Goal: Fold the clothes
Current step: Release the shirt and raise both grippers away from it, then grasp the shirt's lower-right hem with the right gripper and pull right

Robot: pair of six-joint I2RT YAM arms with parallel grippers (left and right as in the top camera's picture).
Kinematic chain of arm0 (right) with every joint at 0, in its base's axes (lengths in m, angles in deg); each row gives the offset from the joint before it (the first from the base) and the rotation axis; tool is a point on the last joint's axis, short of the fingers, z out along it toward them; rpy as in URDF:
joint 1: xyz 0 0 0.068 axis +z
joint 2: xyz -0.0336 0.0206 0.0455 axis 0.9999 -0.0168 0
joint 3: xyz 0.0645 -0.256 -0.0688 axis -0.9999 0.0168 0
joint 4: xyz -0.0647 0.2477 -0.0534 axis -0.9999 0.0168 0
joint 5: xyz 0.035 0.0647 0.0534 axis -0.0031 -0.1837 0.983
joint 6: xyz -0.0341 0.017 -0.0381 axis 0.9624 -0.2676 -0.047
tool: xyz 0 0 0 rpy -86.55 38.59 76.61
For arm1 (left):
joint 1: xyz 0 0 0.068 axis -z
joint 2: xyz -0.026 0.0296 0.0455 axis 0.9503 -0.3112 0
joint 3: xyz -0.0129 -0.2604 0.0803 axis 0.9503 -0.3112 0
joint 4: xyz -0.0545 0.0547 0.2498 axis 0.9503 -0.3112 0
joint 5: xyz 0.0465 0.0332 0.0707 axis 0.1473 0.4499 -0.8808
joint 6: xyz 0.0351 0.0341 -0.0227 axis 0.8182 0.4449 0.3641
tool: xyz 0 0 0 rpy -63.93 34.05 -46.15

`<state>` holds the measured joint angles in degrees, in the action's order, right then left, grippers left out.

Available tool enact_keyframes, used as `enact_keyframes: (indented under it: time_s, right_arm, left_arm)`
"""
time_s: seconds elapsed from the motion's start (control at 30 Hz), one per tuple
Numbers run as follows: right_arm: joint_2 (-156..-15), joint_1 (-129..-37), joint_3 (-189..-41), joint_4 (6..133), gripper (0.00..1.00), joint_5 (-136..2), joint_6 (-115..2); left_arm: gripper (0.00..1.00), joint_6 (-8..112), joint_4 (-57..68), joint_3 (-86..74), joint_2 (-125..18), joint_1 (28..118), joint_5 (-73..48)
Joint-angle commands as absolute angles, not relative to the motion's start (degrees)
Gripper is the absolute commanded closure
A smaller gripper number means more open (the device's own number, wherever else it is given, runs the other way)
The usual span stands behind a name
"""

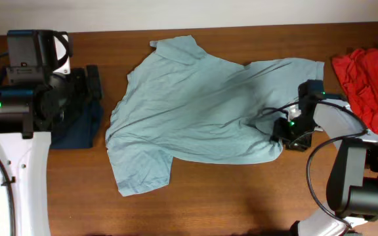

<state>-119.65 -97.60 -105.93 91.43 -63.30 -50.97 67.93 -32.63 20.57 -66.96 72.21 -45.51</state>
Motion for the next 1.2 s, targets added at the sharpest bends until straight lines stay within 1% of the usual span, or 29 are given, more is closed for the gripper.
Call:
enact_keyframes:
  time_s: [0.0, 0.1, 0.27, 0.33, 0.37, 0.43, 0.47, 0.5, 0.53, 0.57, 0.6, 0.63, 0.8, 0.9, 0.93, 0.97, 1.0, 1.03, 1.1, 1.17]
  right_arm:
    - [-118.8, -97.1, -106.2, 93.5, 0.42, -64.6, -50.5]
    - [-118.9, -97.1, -105.9, 94.2, 0.41, -64.7, -50.3]
    - [-118.9, -97.1, -101.8, 89.5, 0.41, -63.2, -51.0]
    - [-118.9, -97.3, -99.1, 87.2, 0.48, -63.2, -52.2]
    - [-118.9, -97.4, -98.7, 86.9, 0.5, -63.2, -52.2]
    - [-118.7, -97.4, -98.6, 87.1, 0.63, -63.2, -52.1]
    - [-118.3, -97.4, -98.7, 87.6, 0.72, -63.5, -52.1]
    - [-117.5, -97.4, -98.8, 88.2, 0.76, -64.2, -52.1]
    - [-115.9, -97.4, -99.3, 89.8, 0.83, -66.5, -52.4]
    - [-113.5, -97.3, -100.2, 92.1, 0.88, -69.0, -53.0]
    - [-109.9, -97.3, -101.5, 95.6, 0.91, -71.3, -53.9]
    - [-107.0, -97.3, -102.5, 98.3, 0.92, -71.8, -54.0]
    - [-93.3, -97.3, -104.0, 108.9, 0.91, -77.4, -61.3]
    - [-90.0, -97.3, -104.0, 113.6, 0.91, -77.4, -62.0]
    - [-89.8, -97.3, -104.0, 114.3, 0.87, -77.4, -62.6]
    - [-89.7, -97.3, -104.0, 115.1, 0.69, -77.2, -63.1]
    - [-89.8, -97.3, -104.0, 115.5, 0.61, -77.2, -63.1]
    - [-89.8, -97.3, -104.0, 115.5, 0.57, -77.2, -63.1]
    - [-89.8, -97.3, -104.0, 115.3, 0.53, -77.2, -63.1]
    - [-89.8, -97.3, -104.0, 114.3, 0.45, -77.4, -63.1]
  left_arm:
    - [0.01, 68.6, -32.6, 21.0, -67.2, 72.1, -44.9]
    - [0.01, 68.6, -32.6, 21.0, -67.4, 72.1, -44.9]
    - [0.01, 68.6, -32.6, 21.0, -68.5, 72.1, -44.9]
    - [0.01, 68.6, -32.7, 21.0, -69.4, 72.1, -44.9]
    - [0.01, 68.6, -32.7, 21.0, -69.6, 72.1, -44.9]
    - [0.01, 68.6, -32.7, 21.0, -70.0, 72.1, -44.9]
    - [0.01, 68.6, -32.7, 21.0, -70.1, 72.1, -44.9]
    - [0.01, 68.6, -32.7, 21.0, -70.1, 72.1, -44.9]
    - [0.01, 68.6, -32.7, 21.0, -70.1, 72.1, -44.9]
    - [0.01, 68.6, -32.7, 21.0, -70.1, 72.1, -44.9]
    - [0.01, 68.6, -32.7, 21.0, -70.1, 72.1, -44.9]
    - [0.01, 68.6, -32.6, 21.0, -70.1, 72.1, -44.9]
    - [0.01, 68.6, -32.3, 21.0, -70.1, 72.1, -44.9]
    - [0.01, 68.6, -32.0, 21.0, -70.1, 72.1, -44.9]
    - [0.01, 68.7, -32.0, 21.0, -70.1, 72.1, -44.9]
    - [0.01, 68.7, -31.9, 21.0, -70.1, 72.1, -44.9]
    - [0.01, 68.6, -31.9, 21.0, -70.1, 72.1, -44.9]
    - [0.01, 68.6, -31.9, 21.0, -70.1, 72.1, -44.9]
    - [0.01, 68.7, -32.0, 21.0, -70.1, 72.1, -44.9]
    - [0.01, 68.6, -32.0, 21.0, -70.1, 72.1, -44.9]
